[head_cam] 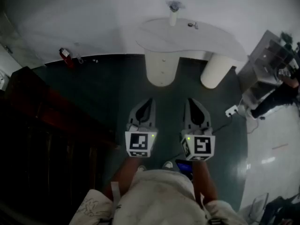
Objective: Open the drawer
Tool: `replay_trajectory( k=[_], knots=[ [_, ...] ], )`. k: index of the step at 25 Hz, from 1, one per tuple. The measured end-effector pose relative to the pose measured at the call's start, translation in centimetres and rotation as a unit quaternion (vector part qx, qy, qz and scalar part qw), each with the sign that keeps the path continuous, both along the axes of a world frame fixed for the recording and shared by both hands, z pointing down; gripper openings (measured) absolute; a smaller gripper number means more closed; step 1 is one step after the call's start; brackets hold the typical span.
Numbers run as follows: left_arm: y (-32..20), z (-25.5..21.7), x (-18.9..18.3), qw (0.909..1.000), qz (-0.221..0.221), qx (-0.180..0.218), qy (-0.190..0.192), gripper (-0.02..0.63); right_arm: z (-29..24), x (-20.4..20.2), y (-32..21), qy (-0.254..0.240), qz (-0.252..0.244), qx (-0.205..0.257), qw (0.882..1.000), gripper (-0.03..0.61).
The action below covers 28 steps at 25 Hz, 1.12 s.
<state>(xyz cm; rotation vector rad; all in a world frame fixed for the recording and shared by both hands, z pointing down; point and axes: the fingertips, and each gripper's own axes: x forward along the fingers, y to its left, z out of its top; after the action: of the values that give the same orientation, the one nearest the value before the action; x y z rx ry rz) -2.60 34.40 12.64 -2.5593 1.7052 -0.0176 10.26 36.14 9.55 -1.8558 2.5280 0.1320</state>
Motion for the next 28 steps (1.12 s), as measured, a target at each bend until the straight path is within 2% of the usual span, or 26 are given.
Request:
replay_trajectory(
  k=[11, 21, 28],
  knots=[
    [-1.4, 0.3, 1.6, 0.9999, -0.012, -0.002, -0.001, 0.0, 0.9, 1.6, -1.7, 0.003, -0.007, -0.002, 1.0, 0.003],
    [-3.4, 0.0, 5.9, 0.9995, -0.03, -0.001, -0.005, 0.0, 1.7, 5.9, -4.2, 0.006, -0.024, -0.007, 1.0, 0.003],
    [-5.4, -0.1, 7.6, 0.999, -0.043, -0.007, 0.001, 0.0, 1.7, 6.8, -6.6, 0.004, -0.04, -0.011, 0.999, 0.003]
  ],
)
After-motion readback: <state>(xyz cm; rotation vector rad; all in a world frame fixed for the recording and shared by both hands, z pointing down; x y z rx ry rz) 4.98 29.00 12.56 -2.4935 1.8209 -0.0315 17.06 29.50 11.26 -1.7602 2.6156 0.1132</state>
